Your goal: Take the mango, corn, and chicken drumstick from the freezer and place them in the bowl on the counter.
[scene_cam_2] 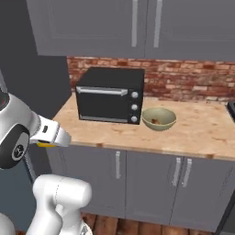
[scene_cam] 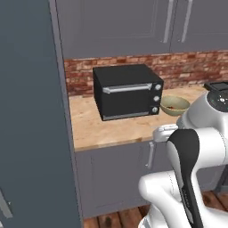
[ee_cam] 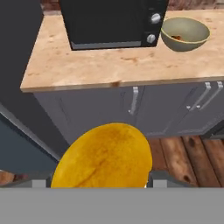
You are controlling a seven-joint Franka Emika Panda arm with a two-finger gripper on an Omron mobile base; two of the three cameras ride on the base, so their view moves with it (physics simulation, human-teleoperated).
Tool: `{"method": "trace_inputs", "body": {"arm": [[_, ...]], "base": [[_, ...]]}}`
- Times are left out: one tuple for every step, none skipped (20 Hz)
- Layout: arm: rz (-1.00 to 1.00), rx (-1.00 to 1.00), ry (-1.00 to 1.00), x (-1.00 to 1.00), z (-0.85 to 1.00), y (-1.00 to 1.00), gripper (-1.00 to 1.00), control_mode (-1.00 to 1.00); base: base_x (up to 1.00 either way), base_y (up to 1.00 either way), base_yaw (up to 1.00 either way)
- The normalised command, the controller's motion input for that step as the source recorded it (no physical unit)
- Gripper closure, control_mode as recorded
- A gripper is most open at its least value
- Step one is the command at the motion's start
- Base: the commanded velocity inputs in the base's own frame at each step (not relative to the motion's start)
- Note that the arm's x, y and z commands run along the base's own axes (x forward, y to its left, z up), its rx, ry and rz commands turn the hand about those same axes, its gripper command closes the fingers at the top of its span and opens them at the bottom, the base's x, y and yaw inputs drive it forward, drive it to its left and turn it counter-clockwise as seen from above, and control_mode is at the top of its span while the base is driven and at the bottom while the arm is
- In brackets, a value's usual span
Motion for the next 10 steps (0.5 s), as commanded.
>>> {"method": "trace_inputs", "body": {"arm": [[0.0, 0.0, 0.0, 0.0, 0.0, 0.0, 1.0, 1.0], [0.0, 0.0, 0.0, 0.0, 0.0, 0.0, 1.0, 1.0], [0.0, 0.0, 0.0, 0.0, 0.0, 0.0, 1.0, 1.0], [0.0, 0.0, 0.0, 0.0, 0.0, 0.0, 1.0, 1.0], [0.0, 0.0, 0.0, 0.0, 0.0, 0.0, 1.0, 1.0], [0.0, 0.0, 0.0, 0.0, 0.0, 0.0, 1.0, 1.0], [0.0, 0.0, 0.0, 0.0, 0.0, 0.0, 1.0, 1.0], [0.0, 0.0, 0.0, 0.0, 0.0, 0.0, 1.0, 1.0], [0.0, 0.0, 0.0, 0.0, 0.0, 0.0, 1.0, 1.0], [0.0, 0.0, 0.0, 0.0, 0.0, 0.0, 1.0, 1.0]], "base": [[0.36, -1.0, 0.0], [0.39, -1.0, 0.0], [0.43, -1.0, 0.0], [0.52, -0.92, 0.0], [0.6, -0.8, 0.0], [0.65, -0.66, 0.0], [0.43, -0.66, 0.0], [0.49, -0.64, 0.0], [0.55, -0.52, 0.0], [0.54, -0.56, 0.0]]}}
